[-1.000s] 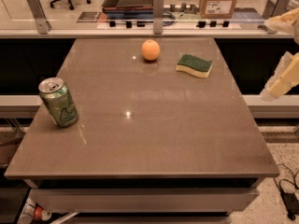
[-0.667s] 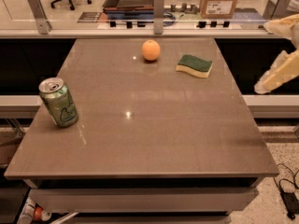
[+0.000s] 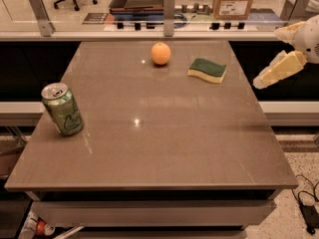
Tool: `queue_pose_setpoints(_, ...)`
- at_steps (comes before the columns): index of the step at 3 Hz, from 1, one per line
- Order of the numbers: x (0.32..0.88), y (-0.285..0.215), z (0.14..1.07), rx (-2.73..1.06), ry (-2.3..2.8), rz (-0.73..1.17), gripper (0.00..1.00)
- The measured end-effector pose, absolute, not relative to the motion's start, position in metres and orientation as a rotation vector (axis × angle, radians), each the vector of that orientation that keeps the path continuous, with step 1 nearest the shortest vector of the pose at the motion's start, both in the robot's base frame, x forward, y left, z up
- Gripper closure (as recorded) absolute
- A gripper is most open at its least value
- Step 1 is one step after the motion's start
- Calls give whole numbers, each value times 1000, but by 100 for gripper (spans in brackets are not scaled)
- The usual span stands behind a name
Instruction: Move sponge near green can
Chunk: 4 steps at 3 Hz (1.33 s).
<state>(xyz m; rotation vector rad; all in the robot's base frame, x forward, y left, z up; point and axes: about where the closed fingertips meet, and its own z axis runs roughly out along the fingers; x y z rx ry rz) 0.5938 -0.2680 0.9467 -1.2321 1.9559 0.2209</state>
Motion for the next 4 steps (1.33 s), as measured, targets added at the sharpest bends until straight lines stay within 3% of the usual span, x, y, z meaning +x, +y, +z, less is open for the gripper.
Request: queue_pose_setpoints(4,632,-257,897,-999,2051,353,0)
